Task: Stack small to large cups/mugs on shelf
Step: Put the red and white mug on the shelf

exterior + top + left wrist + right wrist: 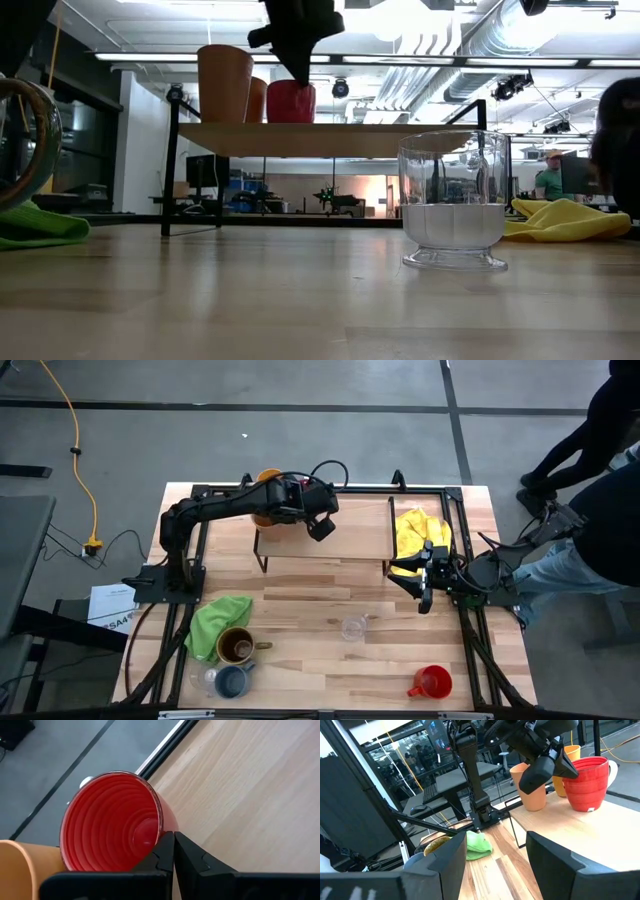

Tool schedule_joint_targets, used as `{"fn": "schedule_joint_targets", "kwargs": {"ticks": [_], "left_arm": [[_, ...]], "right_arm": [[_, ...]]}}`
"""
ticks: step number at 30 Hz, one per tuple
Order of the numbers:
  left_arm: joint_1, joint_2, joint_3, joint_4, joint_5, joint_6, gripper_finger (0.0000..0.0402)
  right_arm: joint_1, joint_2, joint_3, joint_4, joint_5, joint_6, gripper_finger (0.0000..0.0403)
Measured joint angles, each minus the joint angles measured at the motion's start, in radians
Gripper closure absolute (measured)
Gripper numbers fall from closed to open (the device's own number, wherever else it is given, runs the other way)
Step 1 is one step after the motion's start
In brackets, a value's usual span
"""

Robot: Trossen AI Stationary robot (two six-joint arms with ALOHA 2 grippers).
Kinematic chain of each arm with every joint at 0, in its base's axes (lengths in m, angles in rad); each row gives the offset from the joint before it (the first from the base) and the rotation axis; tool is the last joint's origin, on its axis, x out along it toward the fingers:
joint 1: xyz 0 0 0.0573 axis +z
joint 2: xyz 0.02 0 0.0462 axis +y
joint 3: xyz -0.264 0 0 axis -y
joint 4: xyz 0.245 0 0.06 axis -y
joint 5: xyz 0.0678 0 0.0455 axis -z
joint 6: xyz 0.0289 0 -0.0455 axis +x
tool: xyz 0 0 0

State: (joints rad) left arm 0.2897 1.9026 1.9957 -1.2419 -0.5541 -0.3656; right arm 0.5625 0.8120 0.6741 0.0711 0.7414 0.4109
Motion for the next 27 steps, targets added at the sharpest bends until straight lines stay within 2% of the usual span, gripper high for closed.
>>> {"fn": "schedule_joint_targets", "kwargs": {"ticks": [16,22,27], "left_arm": [[-0.002,0.0,0.0,-0.042,-0.003,-0.003,0.0402],[-0.002,0.0,0.0,-0.043,0.023,-0.009,0.0401],[-0.002,-0.001,0.0,-0.043,0.111,-0.038,0.0401]], "right_arm": [[0.0,0.0,0.0,0.0,0.0,0.0,0.0206],[0.0,0.0,0.0,0.0,0.0,0.0,0.0206],[0.0,0.0,0.0,0.0,0.0,0.0,0.0206]]}}
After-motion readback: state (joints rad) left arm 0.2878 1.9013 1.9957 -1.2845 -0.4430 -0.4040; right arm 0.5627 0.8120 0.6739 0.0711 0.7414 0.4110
